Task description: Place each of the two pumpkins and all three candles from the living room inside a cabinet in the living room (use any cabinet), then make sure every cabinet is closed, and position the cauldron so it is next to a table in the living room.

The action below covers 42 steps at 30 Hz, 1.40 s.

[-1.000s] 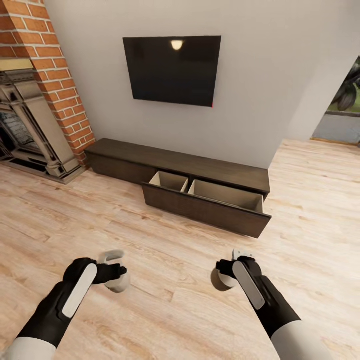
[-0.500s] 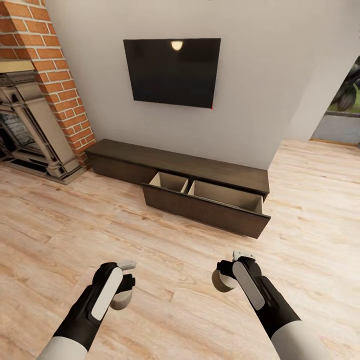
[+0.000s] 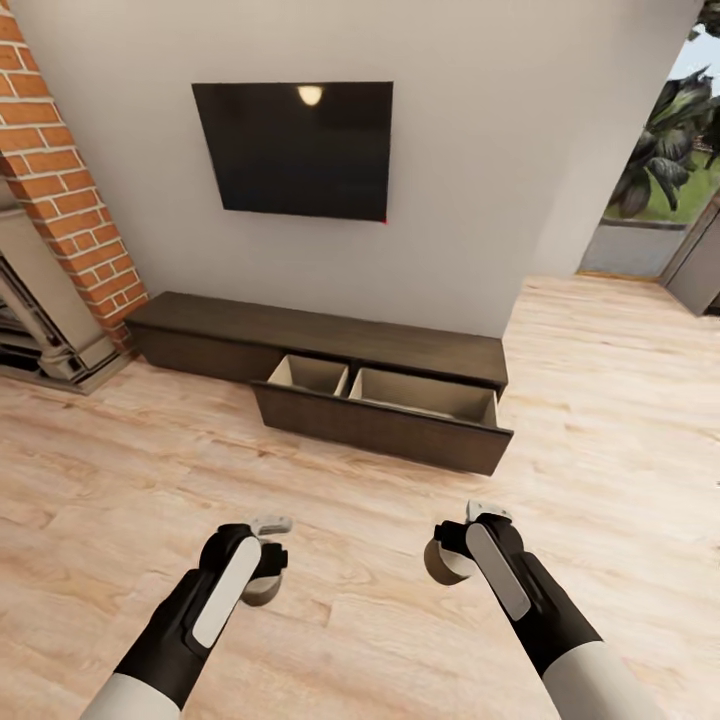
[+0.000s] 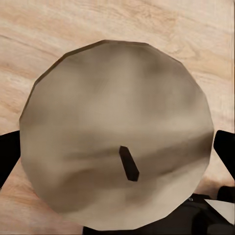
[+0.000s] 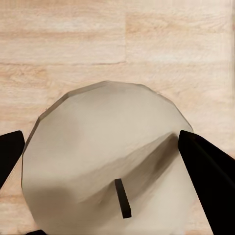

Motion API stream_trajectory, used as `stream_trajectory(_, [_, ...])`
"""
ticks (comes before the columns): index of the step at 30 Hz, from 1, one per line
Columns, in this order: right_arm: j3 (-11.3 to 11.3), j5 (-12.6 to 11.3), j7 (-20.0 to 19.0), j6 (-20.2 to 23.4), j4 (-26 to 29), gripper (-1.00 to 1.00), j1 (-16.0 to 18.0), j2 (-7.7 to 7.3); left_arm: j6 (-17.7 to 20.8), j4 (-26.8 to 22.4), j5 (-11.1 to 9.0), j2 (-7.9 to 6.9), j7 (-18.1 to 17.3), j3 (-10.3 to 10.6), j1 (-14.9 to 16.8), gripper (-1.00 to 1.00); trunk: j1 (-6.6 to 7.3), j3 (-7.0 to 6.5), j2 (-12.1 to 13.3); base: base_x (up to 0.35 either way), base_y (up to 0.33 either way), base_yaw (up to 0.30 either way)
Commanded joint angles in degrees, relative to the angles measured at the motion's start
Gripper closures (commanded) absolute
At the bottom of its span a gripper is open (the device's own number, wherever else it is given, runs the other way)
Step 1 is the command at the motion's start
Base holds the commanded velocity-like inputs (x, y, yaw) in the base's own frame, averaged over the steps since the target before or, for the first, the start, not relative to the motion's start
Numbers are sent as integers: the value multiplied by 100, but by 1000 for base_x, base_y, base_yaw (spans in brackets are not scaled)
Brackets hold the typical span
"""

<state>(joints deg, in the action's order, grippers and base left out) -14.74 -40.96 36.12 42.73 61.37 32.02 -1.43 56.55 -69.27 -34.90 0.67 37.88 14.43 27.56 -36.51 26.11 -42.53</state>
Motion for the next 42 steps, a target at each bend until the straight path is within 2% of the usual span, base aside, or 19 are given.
stream_trajectory(1, [-20,-51,56,7,3,100,6,-6,14,-10,-51,-3,29,-1,3,100,-4,3,-5,308,40,-256])
stream_trajectory(18, [-20,-61,46,7,-2,100,6,0,-4,-24,-52,-6,-44,-2,3,100,-4,-57,-5,290,3,-244])
stream_trajectory(24, [-20,-61,44,7,-2,100,6,2,-4,-25,-52,-6,-46,-2,3,100,-4,-59,-5,326,0,-11])
stream_trajectory(33, [-20,-61,34,7,-2,100,8,3,-4,-25,-52,-6,-44,-8,3,100,-4,-72,-5,330,36,164])
stream_trajectory(42, [-12,-76,3,7,-2,100,6,2,-4,-26,-52,-6,-44,-2,3,100,-4,-73,-5,330,91,-70])
